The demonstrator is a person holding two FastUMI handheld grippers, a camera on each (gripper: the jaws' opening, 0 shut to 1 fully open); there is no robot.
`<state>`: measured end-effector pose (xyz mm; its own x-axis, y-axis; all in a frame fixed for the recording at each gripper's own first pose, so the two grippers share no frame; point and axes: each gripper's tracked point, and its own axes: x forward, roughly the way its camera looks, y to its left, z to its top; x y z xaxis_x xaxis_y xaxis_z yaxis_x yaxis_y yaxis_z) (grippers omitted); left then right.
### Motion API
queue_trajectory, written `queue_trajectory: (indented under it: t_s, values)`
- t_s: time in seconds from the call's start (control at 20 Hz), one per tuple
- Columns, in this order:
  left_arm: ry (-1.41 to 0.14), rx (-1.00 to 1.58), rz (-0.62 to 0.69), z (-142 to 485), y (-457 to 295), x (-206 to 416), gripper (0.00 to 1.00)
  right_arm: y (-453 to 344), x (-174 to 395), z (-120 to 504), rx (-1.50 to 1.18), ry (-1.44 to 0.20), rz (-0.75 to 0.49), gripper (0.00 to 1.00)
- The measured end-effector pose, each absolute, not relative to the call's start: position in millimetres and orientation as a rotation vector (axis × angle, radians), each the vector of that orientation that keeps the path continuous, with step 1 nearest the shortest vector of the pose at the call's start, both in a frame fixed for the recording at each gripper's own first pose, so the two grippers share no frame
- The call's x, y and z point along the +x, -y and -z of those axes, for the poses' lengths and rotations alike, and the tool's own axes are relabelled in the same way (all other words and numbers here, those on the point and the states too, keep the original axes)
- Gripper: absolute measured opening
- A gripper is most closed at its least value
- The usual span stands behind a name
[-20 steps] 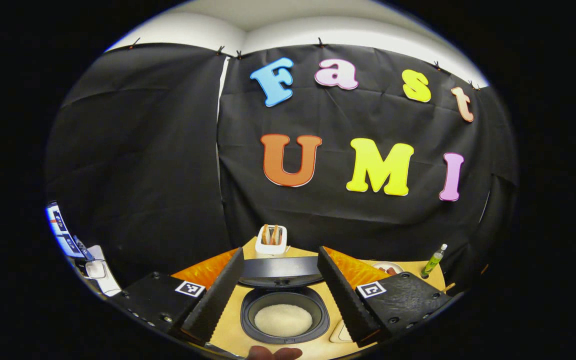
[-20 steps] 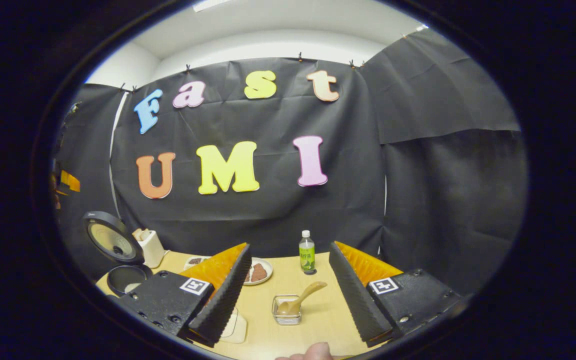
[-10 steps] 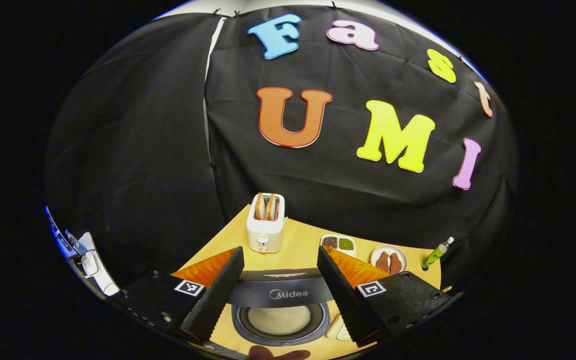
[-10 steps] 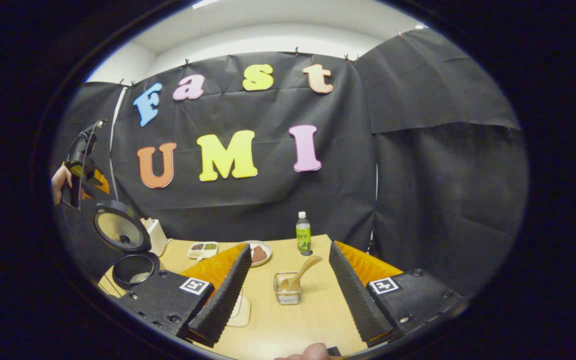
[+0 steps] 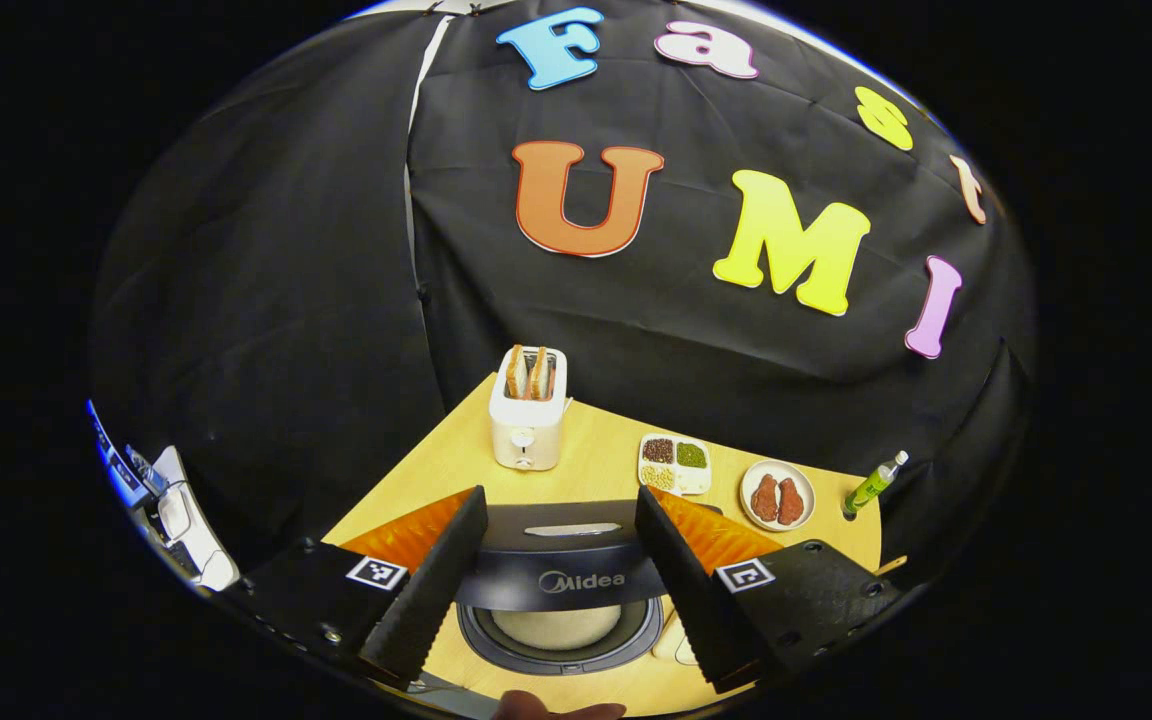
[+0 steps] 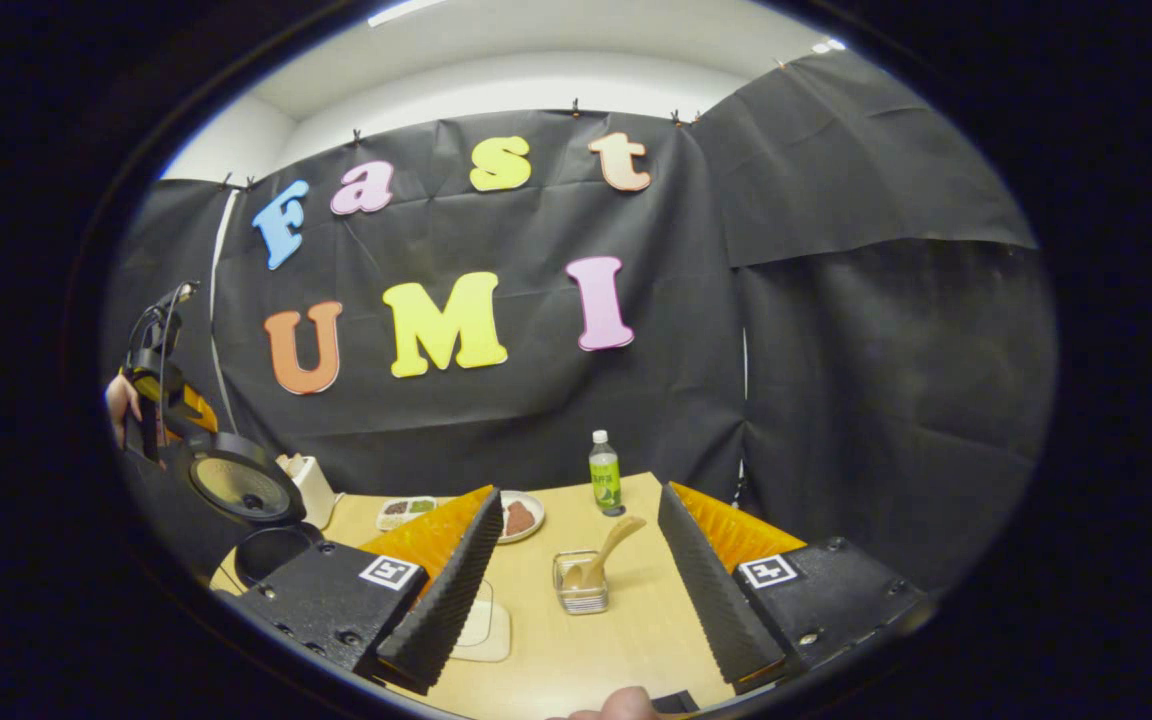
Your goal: Close the left gripper, press the button to open the rice cooker; take a wooden spoon from the chopstick holder with the right hand, scoop a spoonful of rice and pour it into the rice cooker, then put the wooden spoon back into the chopstick holder.
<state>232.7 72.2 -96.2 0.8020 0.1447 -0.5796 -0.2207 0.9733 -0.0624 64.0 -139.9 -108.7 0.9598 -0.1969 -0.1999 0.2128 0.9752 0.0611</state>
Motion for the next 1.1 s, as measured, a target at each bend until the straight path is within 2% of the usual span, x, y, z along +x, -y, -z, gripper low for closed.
queue_trajectory:
  t_s: [0.55,0.9,0.95,1.0,1.1]
  values:
    - [-0.769,-0.144,-0.18,174.4,-43.4,153.7,0.97,109.7,84.9,117.0,0.022,-0.22,0.094,1.0]
    - [-0.895,-0.185,-0.196,227.2,-38.5,127.7,0.97,107.4,94.9,128.1,0.019,-0.252,0.06,0.99]
    - [-0.913,-0.184,-0.199,235.1,-38.6,124.3,1.0,107.8,96.3,129.1,0.019,-0.252,0.057,0.99]
    - [-0.927,-0.181,-0.203,241.3,-38.2,122.7,0.97,109.1,98.1,128.9,0.019,-0.254,0.056,0.99]
    - [-0.952,-0.179,-0.212,253.0,-38.4,120.9,0.97,111.8,103.3,128.7,0.02,-0.256,0.053,1.0]
